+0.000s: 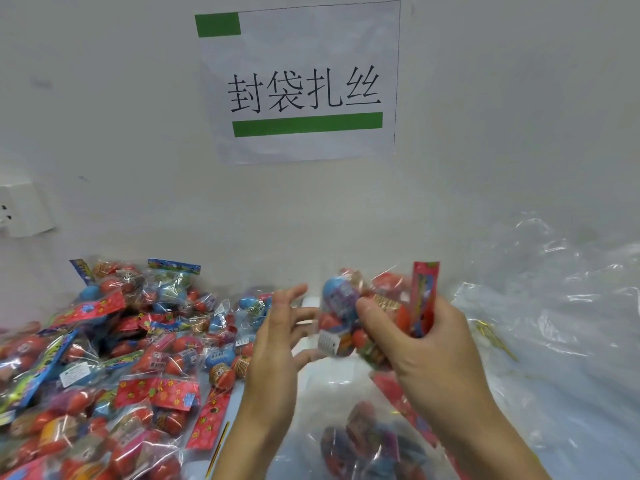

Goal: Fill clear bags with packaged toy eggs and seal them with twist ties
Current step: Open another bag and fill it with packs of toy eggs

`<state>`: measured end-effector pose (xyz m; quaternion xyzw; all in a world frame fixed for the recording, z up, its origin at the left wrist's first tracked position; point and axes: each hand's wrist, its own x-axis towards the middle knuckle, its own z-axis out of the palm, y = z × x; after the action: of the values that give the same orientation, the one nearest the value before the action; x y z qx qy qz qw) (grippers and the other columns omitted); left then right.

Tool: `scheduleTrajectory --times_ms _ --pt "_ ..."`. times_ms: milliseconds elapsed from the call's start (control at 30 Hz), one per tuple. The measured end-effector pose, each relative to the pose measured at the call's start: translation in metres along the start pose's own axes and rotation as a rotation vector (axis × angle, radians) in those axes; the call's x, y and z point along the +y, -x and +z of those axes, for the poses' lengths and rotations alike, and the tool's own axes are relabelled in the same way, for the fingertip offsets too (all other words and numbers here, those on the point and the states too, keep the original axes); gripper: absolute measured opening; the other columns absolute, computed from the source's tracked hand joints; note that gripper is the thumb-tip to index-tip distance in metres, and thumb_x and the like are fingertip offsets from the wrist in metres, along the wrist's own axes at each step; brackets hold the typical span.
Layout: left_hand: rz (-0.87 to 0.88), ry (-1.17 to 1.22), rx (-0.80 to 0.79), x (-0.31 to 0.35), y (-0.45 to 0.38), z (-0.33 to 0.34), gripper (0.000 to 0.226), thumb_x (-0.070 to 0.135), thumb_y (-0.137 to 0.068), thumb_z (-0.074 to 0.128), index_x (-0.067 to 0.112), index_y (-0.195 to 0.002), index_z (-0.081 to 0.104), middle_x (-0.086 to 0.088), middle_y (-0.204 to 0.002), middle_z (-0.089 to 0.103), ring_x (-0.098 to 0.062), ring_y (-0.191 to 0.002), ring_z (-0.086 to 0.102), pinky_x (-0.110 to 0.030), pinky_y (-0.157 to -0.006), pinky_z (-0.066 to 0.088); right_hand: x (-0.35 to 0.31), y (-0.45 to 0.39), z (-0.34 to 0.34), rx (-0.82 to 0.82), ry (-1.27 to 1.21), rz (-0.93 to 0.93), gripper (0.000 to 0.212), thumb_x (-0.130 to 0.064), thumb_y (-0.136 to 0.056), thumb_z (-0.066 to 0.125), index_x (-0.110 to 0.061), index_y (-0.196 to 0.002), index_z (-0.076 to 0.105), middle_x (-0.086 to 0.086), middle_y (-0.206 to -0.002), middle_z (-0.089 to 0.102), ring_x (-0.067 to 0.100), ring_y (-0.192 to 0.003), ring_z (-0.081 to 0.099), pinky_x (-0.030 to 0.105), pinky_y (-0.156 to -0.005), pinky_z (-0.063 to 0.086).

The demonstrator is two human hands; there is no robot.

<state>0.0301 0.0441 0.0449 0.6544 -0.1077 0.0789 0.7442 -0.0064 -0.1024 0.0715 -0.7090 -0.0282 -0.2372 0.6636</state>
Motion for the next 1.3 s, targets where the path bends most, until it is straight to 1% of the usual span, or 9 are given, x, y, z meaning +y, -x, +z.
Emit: scheduleTrajectory --times_ms 67,167,267,467,600,733,1000,1167,1300 --pt "-0.027 -0.182 -0.074 0.005 -0.001 -0.018 0.058 0.077 -0.075 0.055 0.037 -0.118 0.058 0.011 -0.107 0.07 0.002 -0.094 0.067 -0.035 -0.083 0.058 -0.006 0.0 -0.008 0.094 -0.105 -0.01 0.037 -0.047 -0.069 0.076 -0.017 -0.09 0.074 -0.003 -0.078 0.077 0.01 -0.07 0.074 0.02 -0.061 0.059" --pt "-0.236 -0.653 -0.418 0.003 0.002 -0.037 0.085 0.085 -0.049 0.071 0.051 -0.122 0.046 0.021 -0.121 0.055 0.005 -0.105 0.056 -0.021 -0.085 0.048 -0.013 -0.005 -0.022 0.166 -0.148 -0.025 0.039 -0.05 -0.068 0.073 -0.017 -0.089 0.075 -0.003 -0.08 0.078 0.009 -0.072 0.075 0.015 -0.058 0.056" --pt "-0.378 -0.885 -0.63 -0.003 0.008 -0.036 0.082 0.065 -0.054 0.086 0.051 -0.122 0.042 0.021 -0.12 0.046 0.006 -0.107 0.048 -0.016 -0.083 0.04 -0.016 -0.01 -0.033 0.22 -0.15 -0.022 0.037 -0.046 -0.072 0.073 -0.016 -0.094 0.075 -0.003 -0.083 0.079 0.01 -0.075 0.075 0.016 -0.059 0.057" --pt "-0.242 -0.76 -0.338 -0.012 0.001 -0.033 0.024 0.025 -0.081 0.08 0.031 -0.096 0.063 0.009 -0.109 0.061 -0.007 -0.095 0.063 -0.027 -0.079 0.057 -0.011 -0.015 -0.051 0.294 -0.119 -0.011 0.039 -0.048 -0.072 0.074 -0.017 -0.095 0.075 -0.003 -0.086 0.079 0.013 -0.08 0.076 0.026 -0.07 0.06" --pt "-0.08 -0.69 -0.016 -0.017 -0.006 -0.037 0.028 0.005 -0.089 0.069 0.033 -0.091 0.065 0.011 -0.112 0.063 -0.002 -0.1 0.061 -0.023 -0.081 0.048 -0.005 -0.018 -0.057 0.326 -0.119 0.011 0.027 -0.042 -0.079 0.078 -0.019 -0.094 0.076 -0.001 -0.088 0.079 0.018 -0.084 0.077 0.039 -0.084 0.058" --pt "-0.013 -0.635 0.21 -0.024 -0.008 -0.042 0.033 -0.002 -0.093 0.06 0.029 -0.087 0.067 0.003 -0.108 0.064 -0.019 -0.098 0.062 -0.035 -0.085 0.049 0.001 -0.02 -0.058 0.303 -0.115 0.037 0.026 -0.04 -0.079 0.079 -0.018 -0.092 0.075 0.003 -0.088 0.079 0.024 -0.087 0.076 0.046 -0.087 0.059" --pt "0.112 -0.724 0.215 -0.011 -0.008 -0.04 0.021 0.008 -0.091 0.066 0.029 -0.09 0.068 0.011 -0.097 0.066 -0.007 -0.095 0.06 -0.026 -0.082 0.046 0.01 -0.02 -0.053 0.17 -0.051 0.073 0.024 -0.038 -0.078 0.078 -0.019 -0.093 0.075 0.0 -0.085 0.079 0.023 -0.083 0.076 0.047 -0.08 0.061" --pt "0.069 -0.672 -0.124 0.032 0.002 -0.032 0.008 0.032 -0.089 0.067 0.033 -0.081 0.067 0.015 -0.074 0.065 0.003 -0.064 0.056 -0.01 -0.058 0.043 0.014 -0.021 -0.052 0.14 -0.047 0.086 0.02 -0.036 -0.079 0.078 -0.02 -0.092 0.076 -0.001 -0.084 0.079 0.021 -0.082 0.076 0.042 -0.077 0.061" --pt "-0.115 -0.806 -0.518 0.062 0.016 -0.02 0.031 0.066 -0.072 0.068 0.04 -0.089 0.064 0.012 -0.076 0.065 0.001 -0.064 0.057 -0.02 -0.063 0.047 0.014 -0.02 -0.049 0.115 -0.063 0.085 0.008 -0.034 -0.082 0.077 -0.036 -0.089 0.076 -0.002 -0.082 0.079 0.02 -0.081 0.076 0.04 -0.075 0.061"
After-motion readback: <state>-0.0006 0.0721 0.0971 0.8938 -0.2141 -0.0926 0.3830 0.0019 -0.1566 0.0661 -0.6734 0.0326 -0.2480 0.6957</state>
